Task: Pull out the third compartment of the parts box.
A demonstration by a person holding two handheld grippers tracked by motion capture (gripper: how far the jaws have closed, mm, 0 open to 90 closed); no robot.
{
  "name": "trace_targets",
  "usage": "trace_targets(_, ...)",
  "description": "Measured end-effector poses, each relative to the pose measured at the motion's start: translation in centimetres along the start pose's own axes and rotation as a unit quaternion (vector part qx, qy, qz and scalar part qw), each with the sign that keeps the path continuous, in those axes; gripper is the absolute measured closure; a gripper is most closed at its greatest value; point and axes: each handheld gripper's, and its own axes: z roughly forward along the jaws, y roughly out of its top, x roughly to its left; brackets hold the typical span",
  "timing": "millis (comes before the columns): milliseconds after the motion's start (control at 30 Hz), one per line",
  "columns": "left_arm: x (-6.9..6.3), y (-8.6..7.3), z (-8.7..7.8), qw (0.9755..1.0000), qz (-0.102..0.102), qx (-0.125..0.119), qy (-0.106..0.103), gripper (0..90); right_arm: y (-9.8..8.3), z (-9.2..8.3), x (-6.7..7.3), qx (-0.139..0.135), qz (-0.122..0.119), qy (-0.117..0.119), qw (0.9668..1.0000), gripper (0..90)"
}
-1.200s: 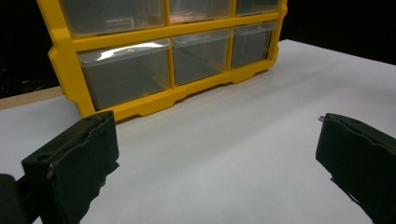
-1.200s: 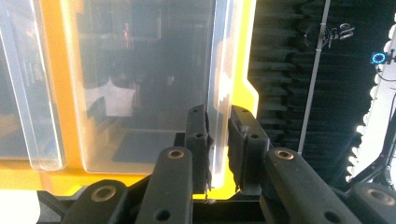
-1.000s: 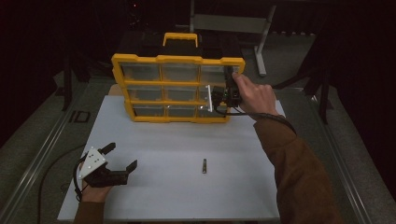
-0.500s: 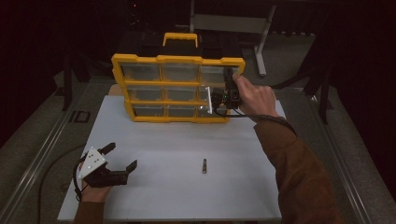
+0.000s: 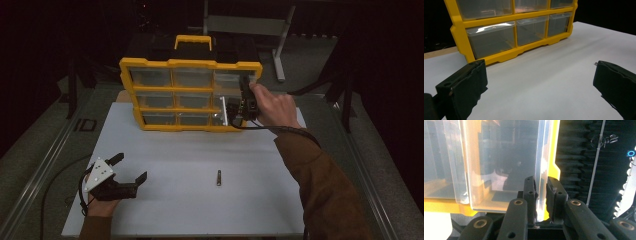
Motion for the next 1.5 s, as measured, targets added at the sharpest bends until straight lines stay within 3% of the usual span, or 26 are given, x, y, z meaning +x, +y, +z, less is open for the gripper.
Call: trace_targets(1500,-0.1,0.0,0.1,1.0,0.001,0.0,-0.001,0.0,-0.3,-5.3,-0.2,-0.029,0.002,0.011,0.9995,78.4)
